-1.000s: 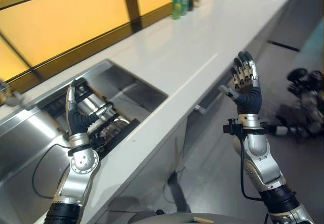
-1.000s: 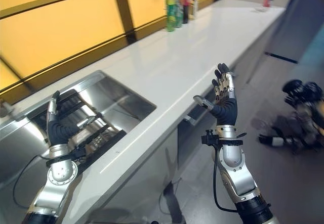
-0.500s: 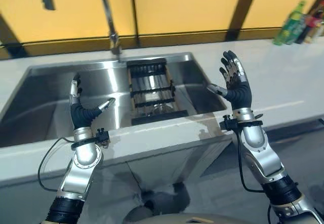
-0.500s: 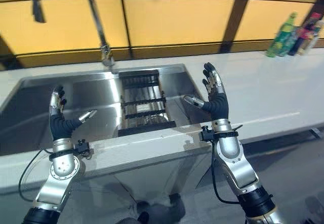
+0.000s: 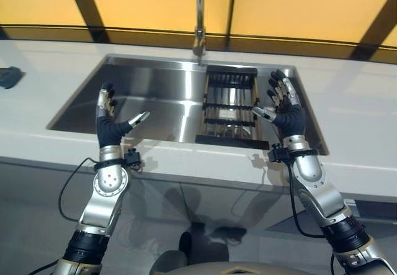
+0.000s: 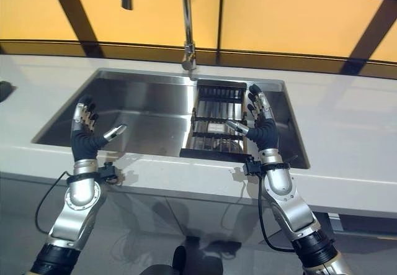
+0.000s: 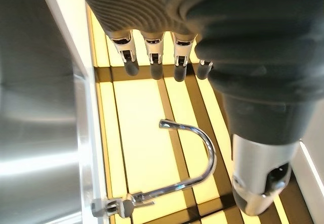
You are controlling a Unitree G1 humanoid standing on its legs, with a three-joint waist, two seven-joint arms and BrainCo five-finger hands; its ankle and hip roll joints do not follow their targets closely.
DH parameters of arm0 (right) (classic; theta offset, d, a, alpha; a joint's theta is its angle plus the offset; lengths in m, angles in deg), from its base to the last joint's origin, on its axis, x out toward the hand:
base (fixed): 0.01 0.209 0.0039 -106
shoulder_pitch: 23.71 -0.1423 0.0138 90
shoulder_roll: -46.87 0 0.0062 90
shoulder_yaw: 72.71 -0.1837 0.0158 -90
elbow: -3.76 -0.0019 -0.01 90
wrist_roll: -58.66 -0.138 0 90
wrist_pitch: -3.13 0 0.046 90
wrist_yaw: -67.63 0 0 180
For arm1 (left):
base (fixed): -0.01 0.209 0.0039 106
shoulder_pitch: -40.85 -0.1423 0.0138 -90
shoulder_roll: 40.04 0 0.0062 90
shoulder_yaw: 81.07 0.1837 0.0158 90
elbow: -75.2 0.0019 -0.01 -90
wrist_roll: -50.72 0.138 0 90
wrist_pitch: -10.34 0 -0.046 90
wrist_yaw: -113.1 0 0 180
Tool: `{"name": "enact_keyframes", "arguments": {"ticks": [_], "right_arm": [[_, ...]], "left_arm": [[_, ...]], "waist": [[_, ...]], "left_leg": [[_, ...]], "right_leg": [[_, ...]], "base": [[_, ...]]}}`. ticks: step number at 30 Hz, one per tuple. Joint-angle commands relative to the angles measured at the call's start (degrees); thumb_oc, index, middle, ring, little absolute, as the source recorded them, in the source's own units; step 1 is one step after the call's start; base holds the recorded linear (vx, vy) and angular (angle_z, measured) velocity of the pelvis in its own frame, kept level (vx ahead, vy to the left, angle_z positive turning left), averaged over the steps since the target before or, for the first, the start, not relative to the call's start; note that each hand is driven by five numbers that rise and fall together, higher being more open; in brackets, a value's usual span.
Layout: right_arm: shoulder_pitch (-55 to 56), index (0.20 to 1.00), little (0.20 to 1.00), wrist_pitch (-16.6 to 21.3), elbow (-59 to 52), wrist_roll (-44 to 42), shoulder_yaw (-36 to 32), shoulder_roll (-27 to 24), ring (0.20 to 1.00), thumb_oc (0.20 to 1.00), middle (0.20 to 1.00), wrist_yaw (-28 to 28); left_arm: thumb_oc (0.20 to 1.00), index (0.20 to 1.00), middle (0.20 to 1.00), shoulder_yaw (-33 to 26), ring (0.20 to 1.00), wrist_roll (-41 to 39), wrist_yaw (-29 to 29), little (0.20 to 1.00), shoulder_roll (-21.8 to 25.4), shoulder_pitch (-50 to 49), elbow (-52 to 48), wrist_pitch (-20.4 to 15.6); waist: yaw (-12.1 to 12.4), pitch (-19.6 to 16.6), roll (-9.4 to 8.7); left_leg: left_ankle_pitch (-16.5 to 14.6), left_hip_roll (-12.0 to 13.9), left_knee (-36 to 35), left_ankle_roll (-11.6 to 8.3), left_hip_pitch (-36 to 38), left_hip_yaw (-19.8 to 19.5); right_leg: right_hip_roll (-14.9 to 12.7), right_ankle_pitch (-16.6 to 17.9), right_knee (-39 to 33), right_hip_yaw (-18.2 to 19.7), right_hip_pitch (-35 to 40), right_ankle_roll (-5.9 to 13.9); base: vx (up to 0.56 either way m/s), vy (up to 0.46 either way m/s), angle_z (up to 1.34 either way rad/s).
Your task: Pick up plates and place into dishwasher.
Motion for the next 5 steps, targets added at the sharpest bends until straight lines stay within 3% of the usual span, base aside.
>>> {"name": "enact_keyframes", "arguments": {"ticks": [1,3,5], "right_arm": [[-2.13,1.0,1.0,2.48,-1.46,1.26,-1.68,-0.75,1.0,1.0,1.0,-0.9],[-1.39,1.0,1.0,2.64,-1.57,1.38,-1.83,-0.14,1.0,1.0,1.0,-1.41],[-1.02,1.0,1.0,2.35,-1.26,2.18,-1.8,0.55,1.0,1.0,1.0,-1.72]], "left_arm": [[1.0,1.0,1.0,0.18,1.0,-0.65,-0.54,1.0,-0.54,3.91,-0.41,-1.04],[1.0,1.0,1.0,-0.54,1.0,-0.81,0.24,1.0,-0.72,2.91,-0.8,-1.45],[1.0,1.0,1.0,-0.71,1.0,-1.49,0.53,1.0,-0.67,2.78,-1.14,-0.95]], "waist": [[-2.19,-3.63,1.41],[-2.46,-4.02,1.96],[-2.67,-4.43,2.37]], "left_leg": [[-5.63,4.06,-0.86,-5.26,3.13,-4.4],[-5.68,4.37,-2.54,-5.34,4.64,-3.47],[-5.58,4.62,-3.97,-5.35,5.78,-2.99]], "right_leg": [[0.75,12.9,-8.69,3.61,-6.54,3.51],[0.28,13.48,-9.74,3.82,-5.97,4.06],[-0.04,13.59,-9.94,3.85,-5.71,4.52]], "base": [[0.02,0.077,0.22],[0.03,0.093,0.11],[0.04,0.09,-0.43]]}}
